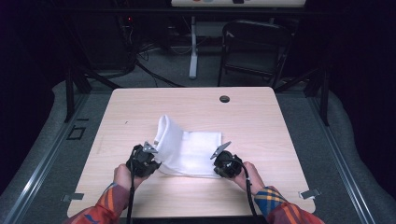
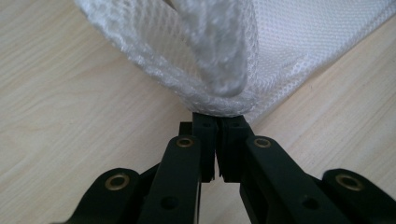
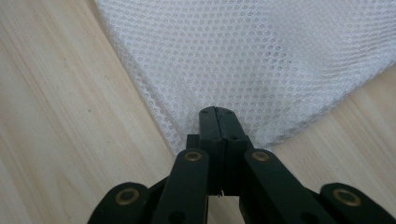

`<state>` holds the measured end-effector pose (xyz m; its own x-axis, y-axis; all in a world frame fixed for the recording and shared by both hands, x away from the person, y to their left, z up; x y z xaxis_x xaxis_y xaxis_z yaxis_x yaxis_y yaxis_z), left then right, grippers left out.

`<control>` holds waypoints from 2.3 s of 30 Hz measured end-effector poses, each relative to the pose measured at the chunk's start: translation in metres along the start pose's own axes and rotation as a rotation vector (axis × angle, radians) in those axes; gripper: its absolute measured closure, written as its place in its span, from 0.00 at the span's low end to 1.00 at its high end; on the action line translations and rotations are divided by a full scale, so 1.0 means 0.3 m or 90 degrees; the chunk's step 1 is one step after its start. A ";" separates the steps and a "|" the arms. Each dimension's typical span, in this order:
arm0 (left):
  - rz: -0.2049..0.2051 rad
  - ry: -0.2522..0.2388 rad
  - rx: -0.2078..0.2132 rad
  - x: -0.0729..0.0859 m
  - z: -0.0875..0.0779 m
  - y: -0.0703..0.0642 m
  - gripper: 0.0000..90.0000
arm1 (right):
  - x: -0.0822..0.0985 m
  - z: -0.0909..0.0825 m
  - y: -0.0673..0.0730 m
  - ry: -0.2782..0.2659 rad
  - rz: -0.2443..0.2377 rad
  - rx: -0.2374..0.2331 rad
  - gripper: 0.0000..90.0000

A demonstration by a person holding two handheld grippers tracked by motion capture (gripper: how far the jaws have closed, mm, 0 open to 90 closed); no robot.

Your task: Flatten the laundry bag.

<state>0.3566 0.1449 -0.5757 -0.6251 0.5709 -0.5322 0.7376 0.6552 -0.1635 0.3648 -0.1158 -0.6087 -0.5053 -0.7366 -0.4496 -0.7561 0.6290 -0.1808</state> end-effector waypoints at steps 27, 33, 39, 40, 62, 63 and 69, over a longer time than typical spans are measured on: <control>-0.086 0.078 0.006 0.087 -0.031 0.062 0.48 | 0.037 -0.014 -0.047 0.026 0.026 -0.010 1.00; -0.104 0.067 -0.018 0.111 -0.070 0.096 0.33 | 0.035 -0.013 -0.045 0.024 0.035 -0.010 1.00; -0.104 0.021 -0.041 0.095 -0.106 0.107 0.24 | 0.033 -0.017 -0.048 0.025 0.036 -0.010 0.98; -0.104 0.021 -0.041 0.095 -0.106 0.107 0.22 | 0.033 -0.017 -0.048 0.025 0.036 -0.010 0.98; 0.031 -0.023 0.008 -0.049 -0.024 -0.014 0.15 | 0.055 -0.154 -0.075 -0.025 0.118 -0.049 0.09; 0.034 -0.025 0.010 -0.057 -0.017 -0.020 0.15 | 0.059 -0.159 -0.074 -0.023 0.112 -0.053 0.09; 0.050 -0.025 0.031 -0.080 0.018 -0.040 0.18 | 0.097 -0.169 -0.080 -0.021 0.116 -0.041 0.10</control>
<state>0.3642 0.1208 -0.5655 -0.5548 0.5998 -0.5766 0.7962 0.5839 -0.1588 0.3473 -0.1648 -0.5731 -0.6231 -0.6030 -0.4980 -0.6788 0.7333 -0.0386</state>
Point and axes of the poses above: each handheld gripper's, and its own axes: z roughly forward along the jaws, x roughly out of its underside, y roughly to its left, the point moved 6 cm from there along z, roughly forward along the jaws, and after that the axes turned 10 degrees about x, right-handed, at the moved point
